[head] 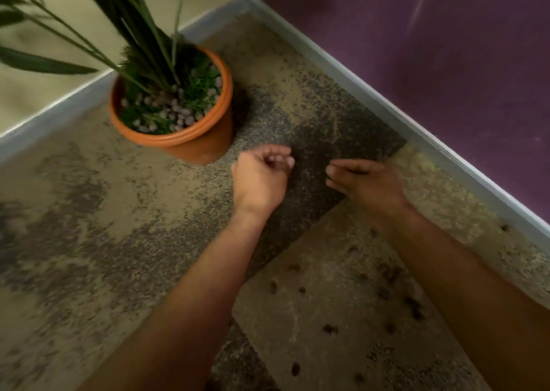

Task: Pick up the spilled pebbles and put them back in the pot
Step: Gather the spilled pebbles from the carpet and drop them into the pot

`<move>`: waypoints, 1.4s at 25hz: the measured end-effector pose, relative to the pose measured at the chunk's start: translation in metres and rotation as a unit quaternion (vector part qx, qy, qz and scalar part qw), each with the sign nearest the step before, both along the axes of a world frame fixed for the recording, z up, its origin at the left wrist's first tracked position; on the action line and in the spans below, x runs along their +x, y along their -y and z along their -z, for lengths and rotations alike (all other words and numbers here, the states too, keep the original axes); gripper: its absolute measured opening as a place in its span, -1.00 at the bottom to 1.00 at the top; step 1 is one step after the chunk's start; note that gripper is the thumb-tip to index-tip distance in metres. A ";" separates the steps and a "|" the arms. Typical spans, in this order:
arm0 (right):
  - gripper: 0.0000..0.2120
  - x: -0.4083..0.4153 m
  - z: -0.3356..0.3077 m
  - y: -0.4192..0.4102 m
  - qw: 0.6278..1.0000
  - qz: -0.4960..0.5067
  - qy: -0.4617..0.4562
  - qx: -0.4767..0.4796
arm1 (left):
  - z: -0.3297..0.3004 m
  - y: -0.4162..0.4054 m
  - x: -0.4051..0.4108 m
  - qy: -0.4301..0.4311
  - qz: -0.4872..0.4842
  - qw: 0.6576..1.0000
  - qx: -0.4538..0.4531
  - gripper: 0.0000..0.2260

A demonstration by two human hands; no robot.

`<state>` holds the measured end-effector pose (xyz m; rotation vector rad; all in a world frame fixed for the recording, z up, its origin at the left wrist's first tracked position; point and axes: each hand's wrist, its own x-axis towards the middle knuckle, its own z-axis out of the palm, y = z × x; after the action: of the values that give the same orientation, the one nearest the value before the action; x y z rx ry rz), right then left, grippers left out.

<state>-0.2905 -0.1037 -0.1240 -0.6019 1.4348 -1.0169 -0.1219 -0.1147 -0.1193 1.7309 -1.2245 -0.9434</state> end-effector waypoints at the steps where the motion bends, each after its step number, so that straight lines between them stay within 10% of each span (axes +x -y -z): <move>1: -0.84 0.018 -0.009 0.006 0.999 -0.009 0.028 -0.020 | -0.010 0.000 0.015 -0.026 -0.025 0.999 -0.017 -0.86; 7: -0.85 0.118 -0.065 0.044 0.979 -0.134 0.058 -0.139 | -0.069 0.012 0.109 -0.024 -0.154 0.985 -0.080 -0.91; 13: -0.85 0.175 -0.093 0.094 0.957 -0.181 -0.166 -0.155 | -0.087 0.038 0.154 0.053 -0.212 0.976 -0.015 -0.88; 25: -0.72 0.113 -0.073 0.061 0.931 -0.181 -0.227 -0.221 | -0.066 -0.018 0.127 0.094 -0.183 0.970 -0.127 -0.78; 35: -0.76 -0.041 -0.012 -0.053 0.895 -0.219 -0.362 -0.141 | 0.009 -0.115 0.022 0.241 0.202 0.946 0.080 -0.55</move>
<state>-0.3317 -0.0508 -0.1119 -1.5662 1.6716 -0.6515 -0.0999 0.0000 -0.1279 1.9472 -1.9241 -0.8916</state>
